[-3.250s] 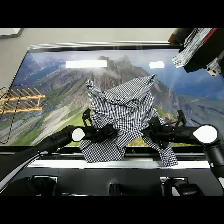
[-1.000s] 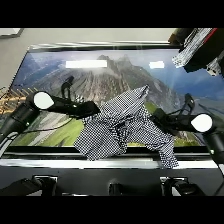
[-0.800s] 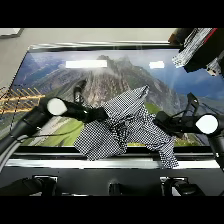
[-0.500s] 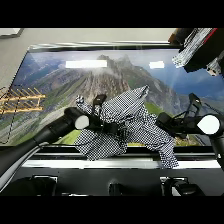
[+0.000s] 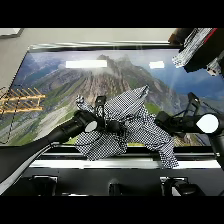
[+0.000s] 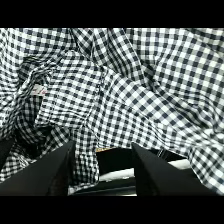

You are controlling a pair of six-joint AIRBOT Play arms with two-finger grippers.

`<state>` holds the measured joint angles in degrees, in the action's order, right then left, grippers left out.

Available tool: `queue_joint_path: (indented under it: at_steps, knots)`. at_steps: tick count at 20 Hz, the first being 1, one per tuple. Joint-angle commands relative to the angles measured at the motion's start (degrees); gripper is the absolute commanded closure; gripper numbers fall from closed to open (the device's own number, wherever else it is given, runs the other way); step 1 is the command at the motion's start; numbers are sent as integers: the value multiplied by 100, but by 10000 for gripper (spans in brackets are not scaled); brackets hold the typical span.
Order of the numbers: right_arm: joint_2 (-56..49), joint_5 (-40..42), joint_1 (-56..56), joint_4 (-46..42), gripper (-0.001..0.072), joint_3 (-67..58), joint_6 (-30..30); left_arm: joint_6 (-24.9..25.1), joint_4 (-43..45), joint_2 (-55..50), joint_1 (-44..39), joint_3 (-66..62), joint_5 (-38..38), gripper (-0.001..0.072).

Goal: Fold the clothes and pants, and hang the long-sleeved shirts on hangers.

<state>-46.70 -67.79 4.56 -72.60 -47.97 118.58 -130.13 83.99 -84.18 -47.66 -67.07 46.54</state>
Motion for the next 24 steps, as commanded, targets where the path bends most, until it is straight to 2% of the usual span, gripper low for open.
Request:
queue_joint_path:
  at_steps: [1, 7, 10, 11, 12, 13, 14, 17, 24]
  knots:
    - [-232, 249, 4, 219, 282, -4, -195, -293, 63, -219, 59, -92, -98, 698]
    - [-1161, 800, 7, 1078, 281, -26, -1003, -238, 70, -210, 249, -256, 149, 688]
    - [-1517, 883, 549, 839, 281, -348, -1165, -238, 68, -212, 251, -256, 203, 688]
    - [-1637, 922, 822, 564, 281, -483, -1071, -238, 68, -212, 251, -256, 205, 688]
    - [-1770, 938, 1082, 144, 275, -625, -675, -238, 68, -212, 258, -256, 205, 688]
    - [-1886, 946, 1250, -155, 170, -723, -264, -238, 68, -210, 258, -256, 205, 688]
    - [-2004, 951, 1375, -245, 130, -802, -42, -238, 68, -210, 258, -256, 208, 688]
    - [-2194, 977, 1554, -214, 130, -850, 260, -238, 68, -212, 258, -256, 205, 688]
    - [-2688, 1012, 1744, 101, 132, -850, 273, -238, 68, -212, 258, -256, 203, 688]
